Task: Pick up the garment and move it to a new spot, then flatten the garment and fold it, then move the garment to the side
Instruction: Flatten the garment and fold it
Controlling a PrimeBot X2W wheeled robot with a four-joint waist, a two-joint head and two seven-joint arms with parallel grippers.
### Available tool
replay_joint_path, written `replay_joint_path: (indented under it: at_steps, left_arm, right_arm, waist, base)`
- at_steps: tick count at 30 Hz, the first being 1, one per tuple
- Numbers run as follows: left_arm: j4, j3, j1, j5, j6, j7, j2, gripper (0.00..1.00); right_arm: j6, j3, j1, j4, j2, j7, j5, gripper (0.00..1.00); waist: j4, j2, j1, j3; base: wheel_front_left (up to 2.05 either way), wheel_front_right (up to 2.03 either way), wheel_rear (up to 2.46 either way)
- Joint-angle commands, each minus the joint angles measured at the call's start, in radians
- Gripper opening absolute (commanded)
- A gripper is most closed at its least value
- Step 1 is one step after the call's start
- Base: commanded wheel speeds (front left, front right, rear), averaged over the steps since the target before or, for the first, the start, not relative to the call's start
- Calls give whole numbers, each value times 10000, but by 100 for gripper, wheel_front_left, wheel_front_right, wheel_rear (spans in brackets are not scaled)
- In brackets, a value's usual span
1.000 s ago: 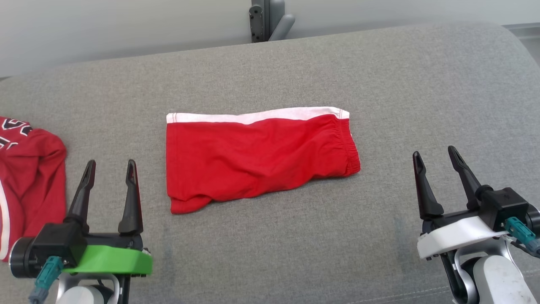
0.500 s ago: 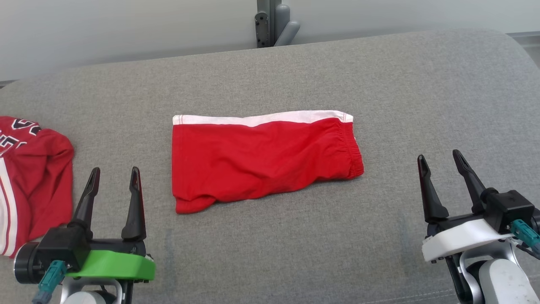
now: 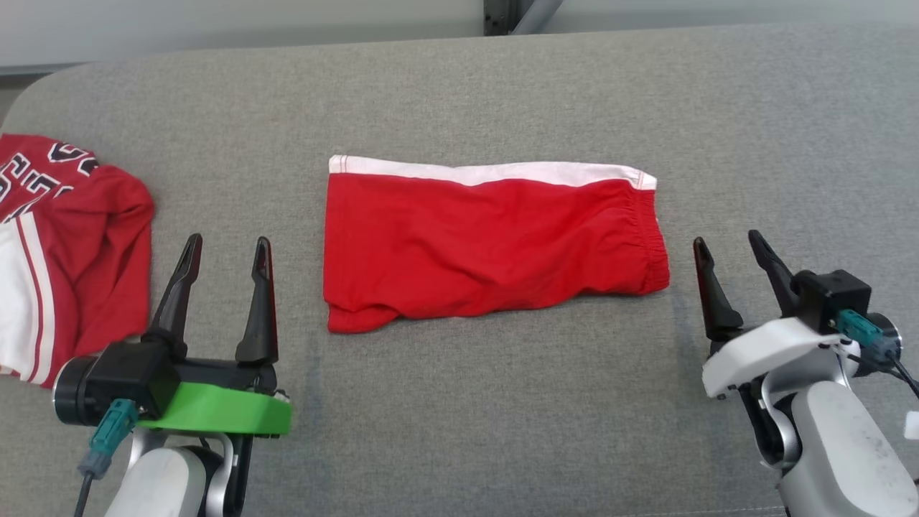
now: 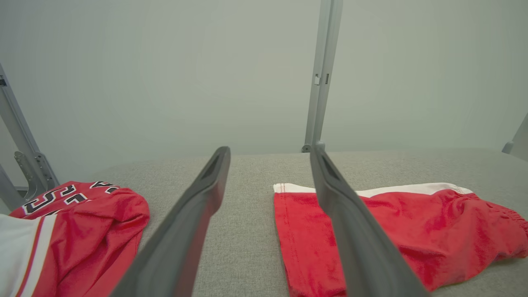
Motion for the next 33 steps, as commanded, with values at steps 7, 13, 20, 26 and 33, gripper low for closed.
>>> replay_joint_path:
  at_steps: [7,13,20,26,33]
  left_arm:
    - [376,-72,-607,99,-158,-215,-231,100]
    - [622,-46,-821,162,-232,-311,-337,100]
    - [746,93,-832,220,-231,-361,-357,100]
    - [743,148,-872,281,-225,-388,-358,100]
    - [669,220,-865,308,-219,-385,-302,100]
  right_arm:
    - [-7,767,-1459,2121,102,43,812,100]
    - [-10,1048,-2210,3763,0,77,1323,100]
    - [-16,1687,-2548,4599,-158,352,2194,0]
    - [-51,1781,-2460,4758,-813,71,2753,0]
    - [-28,2056,-2281,4262,-1363,-117,3391,0]
  waist:
    - [690,0,0,948]
    - [769,0,0,1166]
    - [577,0,0,1193]
    - [361,0,0,1176]
    - [198,0,0,1199]
  base:
    - [0,0,0]
    - [0,0,0]
    - [0,0,0]
    - [0,0,0]
    - [0,0,0]
